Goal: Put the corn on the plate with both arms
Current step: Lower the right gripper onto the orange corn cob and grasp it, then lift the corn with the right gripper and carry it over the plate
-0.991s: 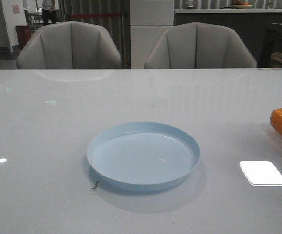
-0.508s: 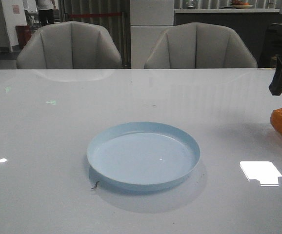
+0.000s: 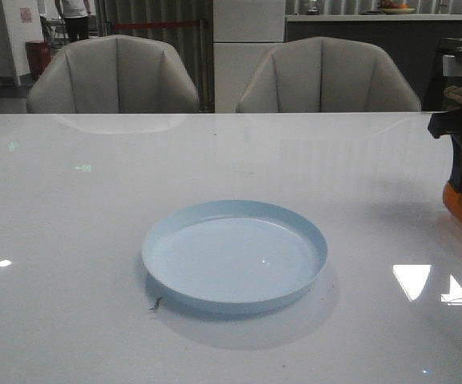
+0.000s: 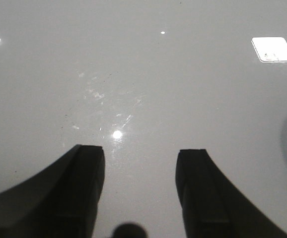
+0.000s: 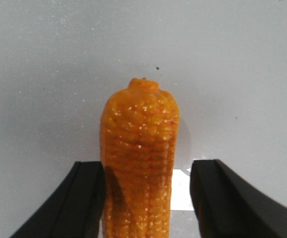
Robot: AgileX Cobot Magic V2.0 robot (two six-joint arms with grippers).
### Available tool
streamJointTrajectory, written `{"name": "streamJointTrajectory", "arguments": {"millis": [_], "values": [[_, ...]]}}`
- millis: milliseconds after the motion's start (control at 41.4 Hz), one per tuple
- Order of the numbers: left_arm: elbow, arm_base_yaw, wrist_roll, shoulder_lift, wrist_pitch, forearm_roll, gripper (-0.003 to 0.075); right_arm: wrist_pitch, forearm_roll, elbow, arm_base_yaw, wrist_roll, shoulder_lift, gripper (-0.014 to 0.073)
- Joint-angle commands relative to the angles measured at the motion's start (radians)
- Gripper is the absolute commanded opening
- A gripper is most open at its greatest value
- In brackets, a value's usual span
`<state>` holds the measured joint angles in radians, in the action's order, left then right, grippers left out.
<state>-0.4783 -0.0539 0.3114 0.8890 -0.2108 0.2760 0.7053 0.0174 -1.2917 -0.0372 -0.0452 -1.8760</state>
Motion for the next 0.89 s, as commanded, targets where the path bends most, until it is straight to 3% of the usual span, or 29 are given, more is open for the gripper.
{"name": "streamJointTrajectory", "arguments": {"millis": [0, 363, 604, 870], "values": [[-0.029, 0.000, 0.000, -0.004, 0.079, 0.013, 0.0397, -0.037, 0.013, -0.034, -0.006, -0.005, 0.036, 0.0487], [-0.029, 0.000, 0.000, -0.004, 0.079, 0.013, 0.0397, -0.033, 0.002, -0.034, -0.006, -0.005, -0.022, 0.0484], [-0.029, 0.000, 0.000, -0.004, 0.079, 0.013, 0.0397, -0.036, 0.003, -0.034, -0.006, -0.003, -0.022, 0.0234], [-0.029, 0.000, 0.000, -0.004, 0.079, 0.013, 0.0397, 0.050, -0.017, -0.167, 0.056, 0.184, -0.022, 0.0237]]}}
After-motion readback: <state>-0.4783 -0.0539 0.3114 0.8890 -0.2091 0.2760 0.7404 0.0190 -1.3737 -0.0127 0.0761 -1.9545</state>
